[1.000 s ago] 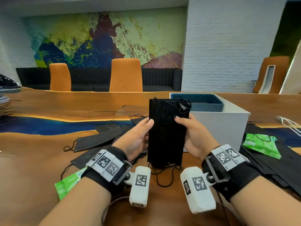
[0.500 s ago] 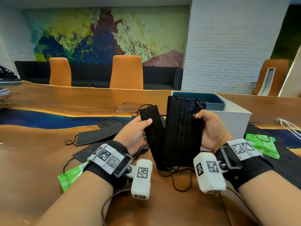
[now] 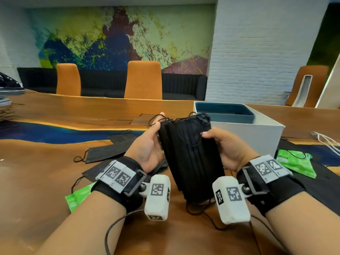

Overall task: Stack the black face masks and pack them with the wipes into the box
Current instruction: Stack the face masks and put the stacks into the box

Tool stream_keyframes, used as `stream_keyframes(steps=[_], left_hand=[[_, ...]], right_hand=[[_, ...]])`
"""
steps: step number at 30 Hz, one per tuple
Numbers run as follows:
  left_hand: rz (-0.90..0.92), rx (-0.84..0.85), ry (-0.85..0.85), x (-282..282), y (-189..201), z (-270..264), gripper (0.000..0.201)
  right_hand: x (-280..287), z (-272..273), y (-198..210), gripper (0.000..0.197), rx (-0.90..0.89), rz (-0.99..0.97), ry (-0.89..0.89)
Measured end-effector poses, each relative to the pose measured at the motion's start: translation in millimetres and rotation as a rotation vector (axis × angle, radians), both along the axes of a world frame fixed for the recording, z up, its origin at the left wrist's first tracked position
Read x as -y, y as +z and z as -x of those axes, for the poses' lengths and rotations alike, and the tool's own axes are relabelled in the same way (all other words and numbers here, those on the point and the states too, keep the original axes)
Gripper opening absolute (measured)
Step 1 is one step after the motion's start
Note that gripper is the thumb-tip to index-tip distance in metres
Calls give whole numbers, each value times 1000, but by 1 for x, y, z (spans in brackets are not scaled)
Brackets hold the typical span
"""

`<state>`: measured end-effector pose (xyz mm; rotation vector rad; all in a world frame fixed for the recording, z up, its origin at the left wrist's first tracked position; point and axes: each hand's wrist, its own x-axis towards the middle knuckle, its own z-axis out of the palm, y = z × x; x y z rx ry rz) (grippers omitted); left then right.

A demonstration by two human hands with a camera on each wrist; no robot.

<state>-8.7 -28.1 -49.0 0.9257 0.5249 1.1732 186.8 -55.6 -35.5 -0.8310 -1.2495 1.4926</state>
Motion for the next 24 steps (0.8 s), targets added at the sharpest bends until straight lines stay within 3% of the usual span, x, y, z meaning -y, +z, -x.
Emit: stream_keyframes(steps=[3, 6, 13, 20, 24], left_hand=[[-7, -49, -76, 6, 1, -6, 39], [-31, -69, -79, 9, 2, -6, 32], [-50, -26, -126, 8, 3, -6, 38], [-4, -103, -166, 12, -1, -5, 54], [-35, -301, -186, 14, -7, -6, 46]], right_hand=[[-4, 7, -7, 32, 94, -41, 19], [-4, 11, -11, 23, 120, -76, 25], [-8, 14, -16, 26, 124, -173, -120], [-8, 8, -13, 31, -84, -180, -68], [-7, 6, -8, 31, -201, -205, -37]])
